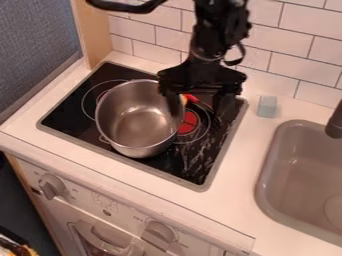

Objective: Take the silver pot and put it between the burner and sink

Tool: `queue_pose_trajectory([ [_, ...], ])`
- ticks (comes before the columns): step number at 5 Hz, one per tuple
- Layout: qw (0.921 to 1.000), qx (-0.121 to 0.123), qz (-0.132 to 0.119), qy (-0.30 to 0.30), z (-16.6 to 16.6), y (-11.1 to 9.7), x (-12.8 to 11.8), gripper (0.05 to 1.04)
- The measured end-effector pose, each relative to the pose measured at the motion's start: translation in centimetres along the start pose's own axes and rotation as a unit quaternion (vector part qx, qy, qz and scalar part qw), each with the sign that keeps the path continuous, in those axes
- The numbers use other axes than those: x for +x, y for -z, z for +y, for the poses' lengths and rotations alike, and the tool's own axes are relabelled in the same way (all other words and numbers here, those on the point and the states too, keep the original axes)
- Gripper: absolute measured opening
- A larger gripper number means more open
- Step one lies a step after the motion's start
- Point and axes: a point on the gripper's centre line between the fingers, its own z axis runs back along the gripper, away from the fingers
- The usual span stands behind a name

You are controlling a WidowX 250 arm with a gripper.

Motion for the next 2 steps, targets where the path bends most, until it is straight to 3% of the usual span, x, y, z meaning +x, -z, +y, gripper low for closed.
queue_pose_trajectory([
  [1,0.9998,-0.007,0.014,-0.015,1.1,1.0,0.2,1.001],
  [2,0.9995,-0.005,0.028,-0.014,1.5,2.3,0.1,0.929],
])
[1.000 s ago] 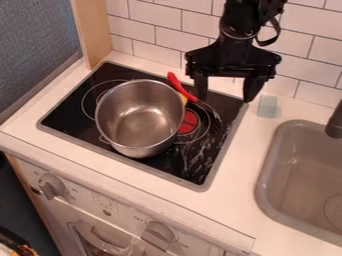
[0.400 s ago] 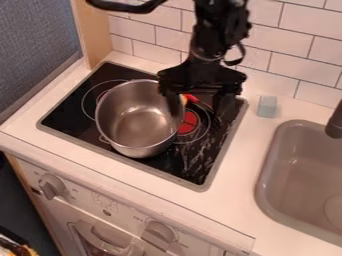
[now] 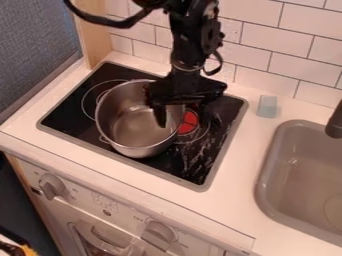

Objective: Take the silver pot and put it between the burner and sink

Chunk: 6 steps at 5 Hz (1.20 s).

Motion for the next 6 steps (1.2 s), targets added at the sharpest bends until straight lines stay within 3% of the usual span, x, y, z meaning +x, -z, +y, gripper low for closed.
queue_pose_trajectory([
  [2,0.9996,0.029,0.0,0.004,0.18,0.71,-0.03,0.362],
  [3,0.9995,0.028,0.0,0.01,-0.17,0.75,-0.28,0.147],
  [4,0.9994,0.033,0.001,0.011,-0.14,0.69,-0.3,0.085],
  [6,0.9992,0.038,0.002,0.015,-0.27,0.58,-0.54,0.085],
])
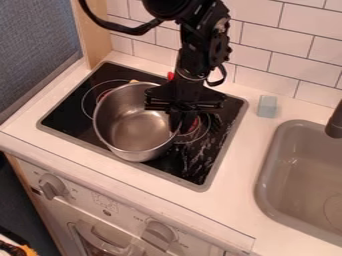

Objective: Take the silver pot and put it between the burner and sink

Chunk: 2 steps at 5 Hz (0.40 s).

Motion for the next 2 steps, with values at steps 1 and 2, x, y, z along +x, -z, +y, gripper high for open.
queue_pose_trajectory([
  [1,0.9999,0.01,-0.007,-0.006,0.3,-0.5,0.0,0.084],
  [2,0.9995,0.01,-0.028,-0.006,0.2,-2.3,0.4,0.084],
])
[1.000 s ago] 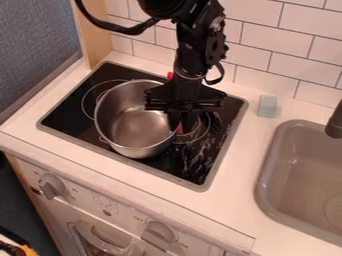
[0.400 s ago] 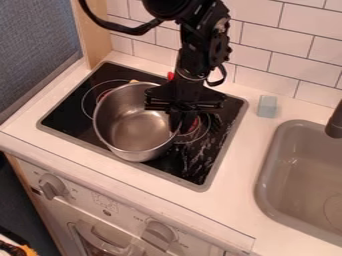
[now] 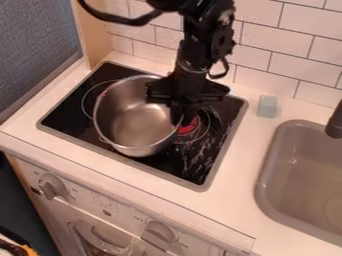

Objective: Take the silver pot and put it between the burner and sink

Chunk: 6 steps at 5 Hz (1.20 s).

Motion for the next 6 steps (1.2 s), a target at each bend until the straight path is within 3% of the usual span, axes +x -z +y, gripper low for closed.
queue_pose_trajectory([
  [2,0.9982,-0.028,-0.03,0.043,-3.5,-3.0,-1.1,0.084],
  [4,0.9901,-0.064,-0.044,0.117,-8.3,-4.8,-3.9,0.084],
  [6,0.9847,-0.063,-0.002,0.163,-10.8,-2.2,-6.8,0.084],
])
